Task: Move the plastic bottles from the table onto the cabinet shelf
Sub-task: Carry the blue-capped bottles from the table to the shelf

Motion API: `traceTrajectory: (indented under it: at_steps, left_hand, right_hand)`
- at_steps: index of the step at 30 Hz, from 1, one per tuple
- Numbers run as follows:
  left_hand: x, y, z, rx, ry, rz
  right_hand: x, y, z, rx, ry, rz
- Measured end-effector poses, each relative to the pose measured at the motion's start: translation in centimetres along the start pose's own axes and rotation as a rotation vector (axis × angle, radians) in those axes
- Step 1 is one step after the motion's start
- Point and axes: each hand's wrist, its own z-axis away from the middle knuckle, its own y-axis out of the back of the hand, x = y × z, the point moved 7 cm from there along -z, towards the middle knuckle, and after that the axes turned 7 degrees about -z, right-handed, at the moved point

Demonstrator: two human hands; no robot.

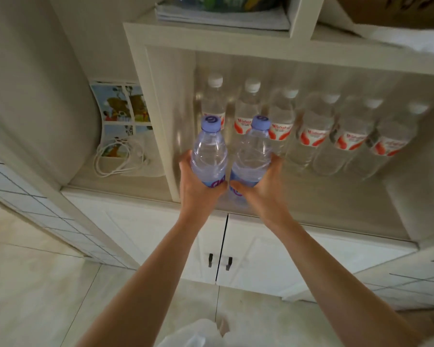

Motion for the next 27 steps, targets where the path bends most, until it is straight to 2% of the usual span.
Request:
traceTrajectory:
  at_steps: [10, 15, 20, 27]
  left_hand:
    - [-3.1, -0.3, -1.6, -0.095, -0.081, -0.031]
    - [-3.2, 0.0, -1.5, -0.156, -0.098, -0.066]
    - [-2.7, 0.5, -0.4, -0.108, -0.132, -0.153]
    - [-2.8, -1.0, -1.5, -0.065, -0.065, -0.101]
  right_hand:
    - [2.6, -1.0, 1.4, 0.074, 0.018, 0.037]
    - [2.7, -1.3, 1.9, 0.027, 0.017, 0.081]
    - [2.7, -0.7, 2.4, 0.028, 0.046, 0.114]
    - [2.8, -1.7, 0.6, 0.012, 0.019, 0.085]
